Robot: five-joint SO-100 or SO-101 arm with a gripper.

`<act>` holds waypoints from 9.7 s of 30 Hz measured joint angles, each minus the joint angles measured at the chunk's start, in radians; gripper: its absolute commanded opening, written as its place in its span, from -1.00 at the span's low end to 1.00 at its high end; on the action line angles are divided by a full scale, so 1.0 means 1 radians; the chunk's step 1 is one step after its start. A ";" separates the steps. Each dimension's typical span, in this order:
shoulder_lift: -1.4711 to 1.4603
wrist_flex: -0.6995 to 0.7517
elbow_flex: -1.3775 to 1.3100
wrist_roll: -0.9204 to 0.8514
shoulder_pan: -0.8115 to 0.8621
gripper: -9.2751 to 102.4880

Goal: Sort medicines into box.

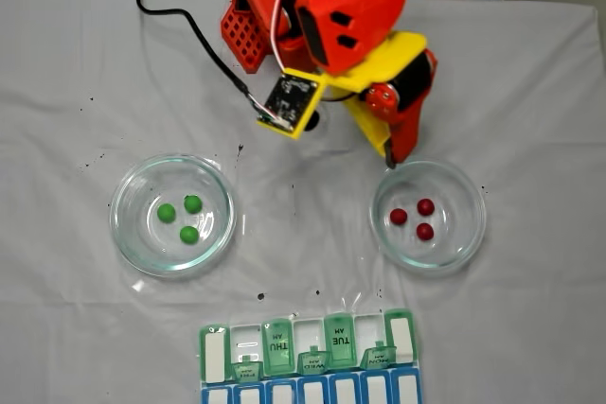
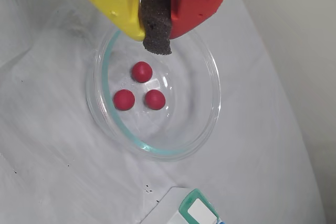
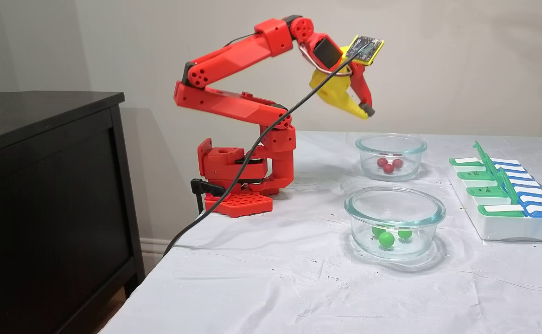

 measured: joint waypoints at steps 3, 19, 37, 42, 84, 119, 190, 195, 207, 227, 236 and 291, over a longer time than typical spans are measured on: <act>-0.121 0.028 -0.098 0.000 -0.026 -0.84; -0.486 0.058 -0.377 0.015 -0.161 -0.84; -0.730 -0.120 -0.374 -0.028 -0.147 -0.69; -0.758 -0.163 -0.374 -0.028 -0.144 -0.64; -0.877 -0.230 -0.293 0.021 -0.150 -0.55; -1.000 -0.377 -0.232 0.021 -0.161 -0.44; -1.362 0.192 -0.821 0.316 -0.351 -0.46; -1.401 0.192 -0.834 0.328 -0.354 -0.57; -1.436 0.173 -0.853 0.341 -0.356 -0.84; -1.264 0.029 -0.815 0.095 -0.167 -0.84; -1.141 0.156 -0.887 0.014 -0.034 -0.84; -1.230 -0.195 -0.793 0.014 0.272 -0.84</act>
